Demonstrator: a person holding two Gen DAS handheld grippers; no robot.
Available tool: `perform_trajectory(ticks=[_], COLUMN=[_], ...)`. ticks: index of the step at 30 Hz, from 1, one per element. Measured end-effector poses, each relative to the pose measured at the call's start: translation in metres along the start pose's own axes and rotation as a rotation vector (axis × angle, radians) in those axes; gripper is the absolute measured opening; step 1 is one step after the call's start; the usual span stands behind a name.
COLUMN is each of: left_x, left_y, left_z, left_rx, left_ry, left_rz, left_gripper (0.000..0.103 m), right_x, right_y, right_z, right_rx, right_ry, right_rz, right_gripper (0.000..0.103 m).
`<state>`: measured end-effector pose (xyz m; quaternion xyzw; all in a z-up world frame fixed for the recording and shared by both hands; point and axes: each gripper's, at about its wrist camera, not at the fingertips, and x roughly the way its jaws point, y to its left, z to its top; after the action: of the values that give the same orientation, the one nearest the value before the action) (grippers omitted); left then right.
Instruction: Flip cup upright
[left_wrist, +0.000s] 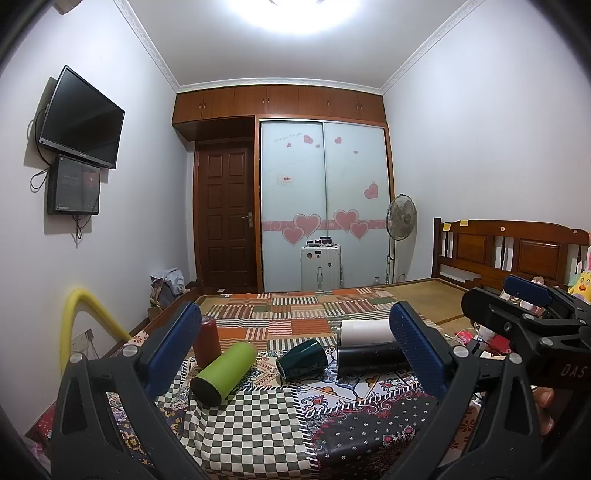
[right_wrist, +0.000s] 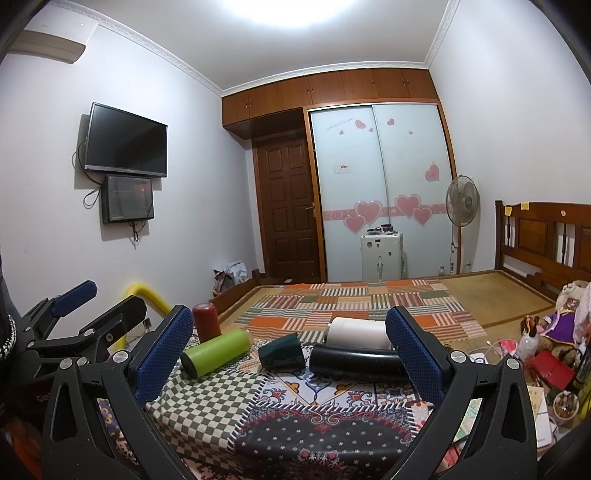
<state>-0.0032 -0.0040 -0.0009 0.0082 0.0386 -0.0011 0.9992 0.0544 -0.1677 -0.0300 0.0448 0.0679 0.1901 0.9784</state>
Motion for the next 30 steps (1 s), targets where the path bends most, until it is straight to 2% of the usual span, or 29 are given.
perform_trajectory(ticks=[30], left_x=[-0.0022], left_y=[-0.0028], left_z=[0.0021], left_rx=[0.004], left_ry=[-0.002], left_rz=[0.000], left_gripper=[0.103], right_x=[-0.0022], right_y=[-0.0019], right_z=[-0.0024], right_rx=[0.003], right_ry=[-0.004], right_rz=[-0.001], right_gripper=[0.103])
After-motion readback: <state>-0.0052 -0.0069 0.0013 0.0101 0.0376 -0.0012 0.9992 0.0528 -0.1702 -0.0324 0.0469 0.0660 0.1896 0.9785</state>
